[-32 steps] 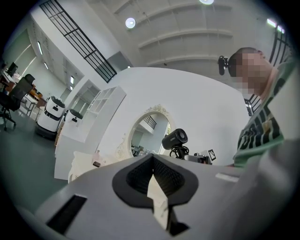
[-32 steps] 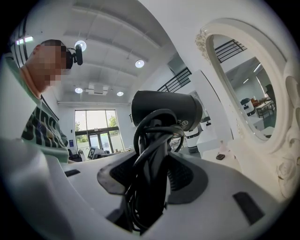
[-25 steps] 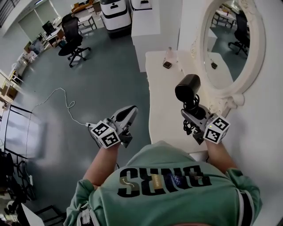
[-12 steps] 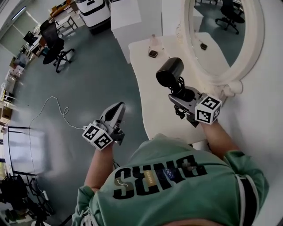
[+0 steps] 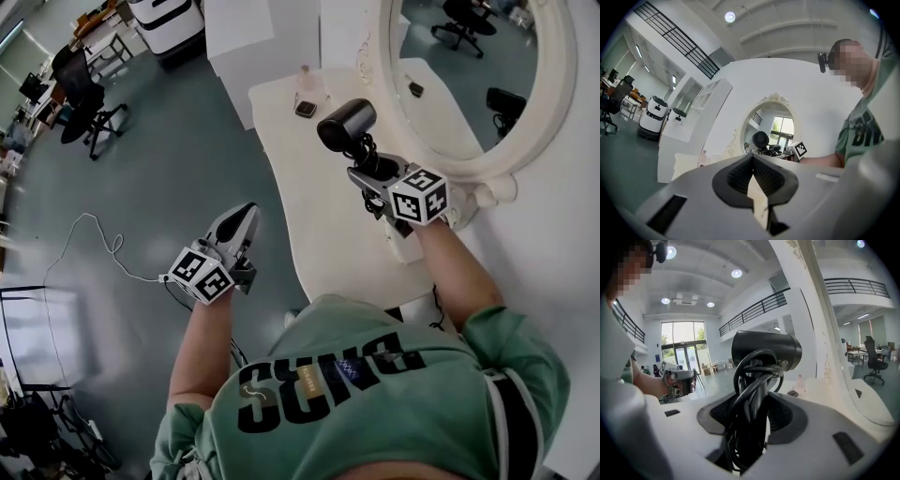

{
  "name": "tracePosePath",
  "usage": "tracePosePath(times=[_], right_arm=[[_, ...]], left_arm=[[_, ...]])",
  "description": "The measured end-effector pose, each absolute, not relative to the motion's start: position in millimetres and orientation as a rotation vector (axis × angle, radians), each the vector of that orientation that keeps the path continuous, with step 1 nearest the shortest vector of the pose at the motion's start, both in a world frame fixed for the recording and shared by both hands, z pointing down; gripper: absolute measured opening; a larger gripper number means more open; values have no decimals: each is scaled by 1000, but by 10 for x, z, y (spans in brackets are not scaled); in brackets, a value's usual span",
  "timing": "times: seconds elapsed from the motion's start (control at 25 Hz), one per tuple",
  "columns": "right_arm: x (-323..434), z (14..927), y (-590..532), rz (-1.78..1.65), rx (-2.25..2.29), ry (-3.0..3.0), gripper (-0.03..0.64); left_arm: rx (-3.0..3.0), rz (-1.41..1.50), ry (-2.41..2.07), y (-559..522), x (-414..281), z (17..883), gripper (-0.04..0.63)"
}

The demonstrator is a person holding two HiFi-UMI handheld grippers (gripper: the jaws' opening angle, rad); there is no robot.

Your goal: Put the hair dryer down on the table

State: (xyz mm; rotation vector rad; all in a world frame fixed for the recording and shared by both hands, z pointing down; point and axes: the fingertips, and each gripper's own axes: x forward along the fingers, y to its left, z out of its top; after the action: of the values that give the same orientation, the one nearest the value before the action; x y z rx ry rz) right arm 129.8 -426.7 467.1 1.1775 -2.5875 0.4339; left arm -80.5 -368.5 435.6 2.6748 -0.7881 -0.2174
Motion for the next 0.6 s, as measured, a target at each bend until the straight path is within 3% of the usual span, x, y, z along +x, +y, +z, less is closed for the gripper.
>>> tracePosePath(times=[0.6], right_arm=[[1929, 5721, -5504, 546, 1362, -2166, 178]], left_arm=[[2662, -182, -668, -4329, -484, 4939, -3]])
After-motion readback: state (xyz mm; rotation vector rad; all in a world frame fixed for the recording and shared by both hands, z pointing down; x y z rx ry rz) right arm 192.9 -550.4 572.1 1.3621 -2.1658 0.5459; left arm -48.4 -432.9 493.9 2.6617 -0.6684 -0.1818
